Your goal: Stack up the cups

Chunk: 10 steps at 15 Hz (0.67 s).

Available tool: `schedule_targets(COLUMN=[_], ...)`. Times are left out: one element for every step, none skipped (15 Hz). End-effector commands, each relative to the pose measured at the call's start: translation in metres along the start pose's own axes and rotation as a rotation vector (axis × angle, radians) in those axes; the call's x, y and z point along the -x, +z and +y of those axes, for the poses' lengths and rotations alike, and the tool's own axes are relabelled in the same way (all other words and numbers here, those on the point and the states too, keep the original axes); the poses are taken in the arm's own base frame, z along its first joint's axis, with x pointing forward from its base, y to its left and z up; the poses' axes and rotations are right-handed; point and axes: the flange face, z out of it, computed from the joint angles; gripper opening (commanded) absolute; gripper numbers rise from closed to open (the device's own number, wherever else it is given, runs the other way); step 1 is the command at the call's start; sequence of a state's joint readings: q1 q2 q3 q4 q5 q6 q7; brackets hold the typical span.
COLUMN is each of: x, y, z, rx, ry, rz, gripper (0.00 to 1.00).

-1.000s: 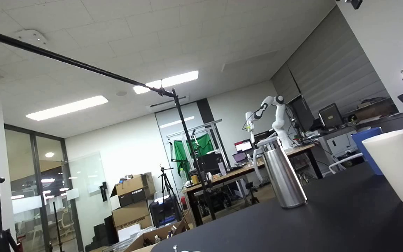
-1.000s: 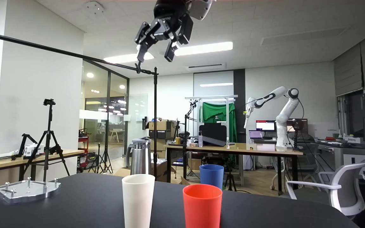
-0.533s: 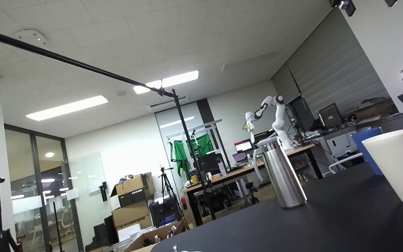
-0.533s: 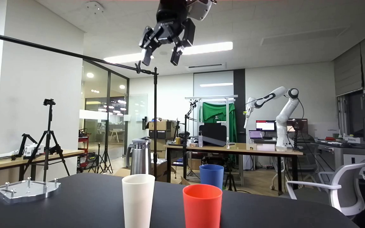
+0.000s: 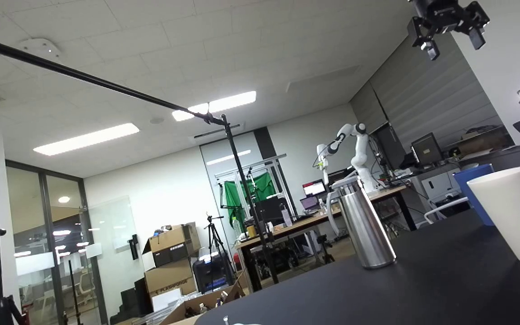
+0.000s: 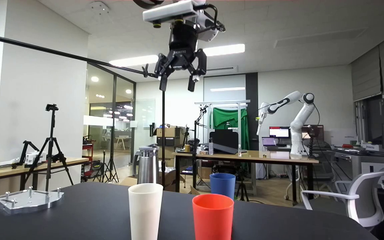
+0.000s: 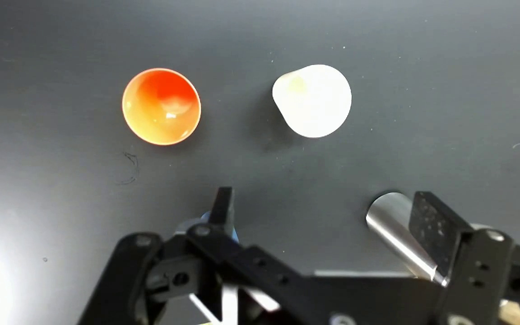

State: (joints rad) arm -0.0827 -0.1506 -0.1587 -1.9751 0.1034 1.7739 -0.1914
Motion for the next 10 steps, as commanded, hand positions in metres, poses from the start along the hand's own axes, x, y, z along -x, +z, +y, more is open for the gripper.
schedule_targets(x=[-0.018, -0.022, -0.026, -0.029, -0.032, -0.035, -0.036, -0.036, -0.036, -0.037], y=[0.032, 0.043, 0.054, 0.066, 0.078, 0.089, 0.098, 0.106, 0.100, 0.107], z=[-0.007, -0.010, -0.013, -0.017, -0.021, -0.025, -0.028, -0.030, -0.026, -0.028], rx=[0.030, 0.042, 0.048, 0.056, 0.062, 0.069, 0.077, 0.093, 0.061, 0.064], ry=[-0.001, -0.006, -0.013, -0.022, -0.029, -0.036, -0.043, -0.044, -0.062, -0.067], rz=[0.008, 0.005, 0.003, -0.003, -0.011, -0.022, -0.036, -0.069, -0.048, -0.062], gripper=[1.00, 1.00, 1.00, 1.00, 1.00, 1.00, 1.00, 1.00, 1.00, 1.00])
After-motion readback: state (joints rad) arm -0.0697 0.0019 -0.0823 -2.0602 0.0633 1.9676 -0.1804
